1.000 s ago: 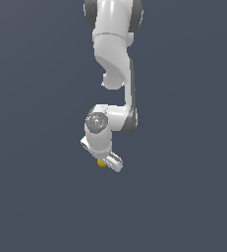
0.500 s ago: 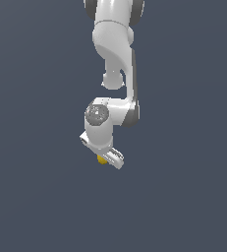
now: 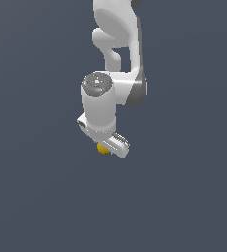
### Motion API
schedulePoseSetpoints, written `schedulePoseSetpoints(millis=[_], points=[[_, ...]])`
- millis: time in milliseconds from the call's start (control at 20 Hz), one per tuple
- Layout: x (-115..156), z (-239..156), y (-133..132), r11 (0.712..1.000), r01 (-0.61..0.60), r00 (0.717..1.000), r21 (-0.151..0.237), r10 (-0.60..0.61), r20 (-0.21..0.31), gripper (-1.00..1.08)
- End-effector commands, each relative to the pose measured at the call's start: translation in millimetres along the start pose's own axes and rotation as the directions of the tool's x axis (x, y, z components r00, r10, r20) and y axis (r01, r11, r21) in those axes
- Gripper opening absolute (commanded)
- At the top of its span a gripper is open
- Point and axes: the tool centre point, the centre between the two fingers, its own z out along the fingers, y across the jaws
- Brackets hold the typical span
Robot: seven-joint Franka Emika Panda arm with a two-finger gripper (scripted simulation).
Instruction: Pick up the object and move it to a goal position.
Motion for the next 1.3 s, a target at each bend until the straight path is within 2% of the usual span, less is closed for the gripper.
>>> schedulePoseSetpoints(millis=[0,700,950,1250], points=[[-2.5,-31.1,-1.9,1.0,0.0,1.0,0.001,0.0,-0.001,-1.0],[-13.1,-191.5,-13.8,1.0,-0.001,1.0,-0.001,0.001,-0.002,-1.0],[-14.8,-230.2,-17.9,1.0,0.0,1.0,0.0,0.0,-0.002,-1.0],[-15.3,-257.5,-21.4,1.0,0.0,1.0,0.0,0.0,-0.002,-1.0]])
